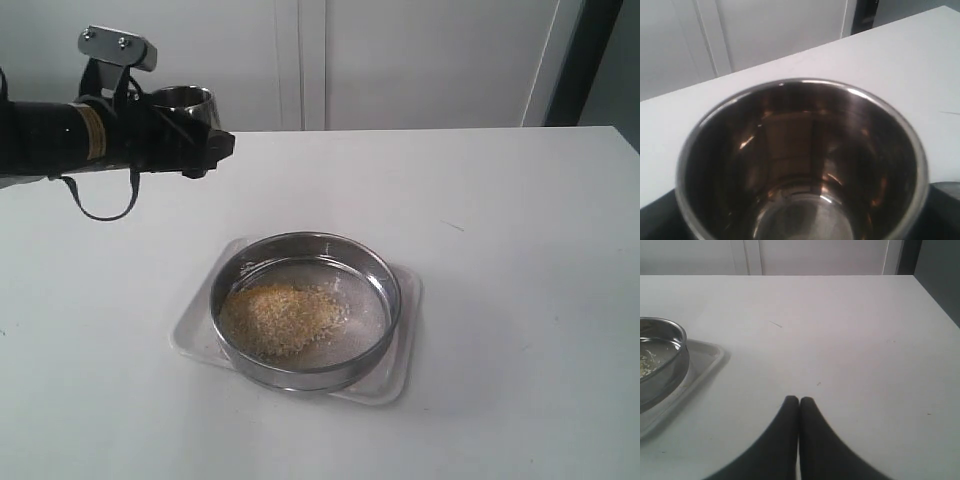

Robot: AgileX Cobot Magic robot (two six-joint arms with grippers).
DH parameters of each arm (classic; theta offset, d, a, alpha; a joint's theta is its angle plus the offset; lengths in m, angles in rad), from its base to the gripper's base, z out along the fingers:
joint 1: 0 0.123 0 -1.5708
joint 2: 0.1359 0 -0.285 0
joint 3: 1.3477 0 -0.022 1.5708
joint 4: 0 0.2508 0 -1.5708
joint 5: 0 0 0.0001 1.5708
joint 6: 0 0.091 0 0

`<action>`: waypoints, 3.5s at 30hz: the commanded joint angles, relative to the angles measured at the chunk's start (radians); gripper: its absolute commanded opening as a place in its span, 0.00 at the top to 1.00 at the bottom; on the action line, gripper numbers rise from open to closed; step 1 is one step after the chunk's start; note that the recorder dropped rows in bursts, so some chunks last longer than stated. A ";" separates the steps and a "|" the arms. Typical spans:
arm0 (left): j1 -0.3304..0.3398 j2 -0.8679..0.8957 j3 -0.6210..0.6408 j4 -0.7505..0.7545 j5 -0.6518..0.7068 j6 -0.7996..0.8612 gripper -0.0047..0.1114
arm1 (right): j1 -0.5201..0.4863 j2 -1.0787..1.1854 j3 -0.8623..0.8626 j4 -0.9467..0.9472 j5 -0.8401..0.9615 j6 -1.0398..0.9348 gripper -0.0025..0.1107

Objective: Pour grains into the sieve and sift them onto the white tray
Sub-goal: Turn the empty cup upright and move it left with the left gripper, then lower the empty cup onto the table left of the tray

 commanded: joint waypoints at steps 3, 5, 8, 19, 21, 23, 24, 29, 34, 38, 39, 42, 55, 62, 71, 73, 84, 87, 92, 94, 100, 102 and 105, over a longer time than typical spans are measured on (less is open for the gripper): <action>0.089 -0.014 0.080 0.007 -0.080 -0.015 0.96 | 0.001 -0.005 0.006 0.002 -0.013 -0.004 0.98; 0.117 -0.014 0.107 0.007 -0.101 -0.013 0.96 | 0.001 -0.005 0.006 0.002 -0.013 -0.004 0.98; 0.154 -0.014 0.150 0.005 -0.153 -0.003 0.96 | 0.001 -0.005 0.006 0.002 -0.013 -0.004 0.98; 0.201 -0.014 0.303 -0.180 -0.234 0.258 0.96 | 0.001 -0.005 0.006 0.002 -0.013 -0.004 0.98; 0.201 -0.014 0.333 -0.229 -0.284 0.324 0.96 | 0.001 -0.005 0.006 0.002 -0.013 -0.004 0.98; 0.201 -0.014 0.361 -0.248 -0.340 0.382 0.96 | 0.001 -0.005 0.006 0.002 -0.013 -0.004 0.98; 0.201 -0.014 0.376 -0.257 -0.368 0.410 0.96 | 0.001 -0.005 0.006 0.002 -0.013 -0.004 0.98; 0.201 -0.014 0.463 -0.388 -0.438 0.495 0.96 | 0.001 -0.005 0.006 0.002 -0.013 -0.004 0.98; 0.201 -0.014 0.541 -0.489 -0.479 0.599 0.96 | 0.001 -0.005 0.006 0.002 -0.013 -0.004 0.98; 0.201 -0.014 0.609 -0.587 -0.548 0.699 0.96 | 0.001 -0.005 0.006 0.002 -0.013 -0.004 0.98; 0.201 -0.014 0.626 -0.605 -0.558 0.724 0.96 | 0.001 -0.005 0.006 0.002 -0.013 -0.004 0.98; 0.201 -0.014 0.666 -0.665 -0.563 0.809 0.96 | 0.001 -0.005 0.006 0.002 -0.013 -0.004 0.98; 0.201 0.070 0.689 -0.773 -0.592 0.913 0.96 | 0.001 -0.005 0.006 0.002 -0.013 -0.004 0.98; 0.201 0.145 0.687 -0.816 -0.647 0.913 0.96 | 0.001 -0.005 0.006 0.002 -0.013 -0.004 0.98; 0.201 0.192 0.687 -0.888 -0.635 0.913 0.96 | 0.001 -0.005 0.006 0.002 -0.013 -0.004 0.98; 0.201 0.192 0.687 -0.888 -0.635 0.915 0.96 | 0.001 -0.005 0.006 0.002 -0.013 -0.004 0.98; 0.201 0.192 0.687 -0.808 -0.635 0.954 0.32 | 0.001 -0.005 0.006 0.002 -0.013 -0.004 0.98; 0.201 0.192 0.687 -0.806 -0.629 0.954 0.15 | 0.001 -0.005 0.006 0.002 -0.013 -0.004 0.98; 0.201 0.192 0.687 -0.810 -0.628 0.954 0.05 | 0.001 -0.005 0.006 0.002 -0.013 -0.004 0.98; 0.201 0.192 0.687 -0.810 -0.628 0.954 0.05 | 0.001 -0.005 0.006 0.002 -0.013 -0.004 0.98; 0.201 0.178 0.687 -0.810 -0.664 0.951 0.05 | 0.001 -0.005 0.006 0.002 -0.013 -0.004 0.98; 0.201 0.166 0.687 -0.810 -0.679 0.947 0.05 | 0.001 -0.005 0.006 0.002 -0.013 -0.004 0.98; 0.201 0.140 0.687 -0.810 -0.688 0.947 0.05 | 0.001 -0.005 0.006 0.002 -0.013 -0.004 0.98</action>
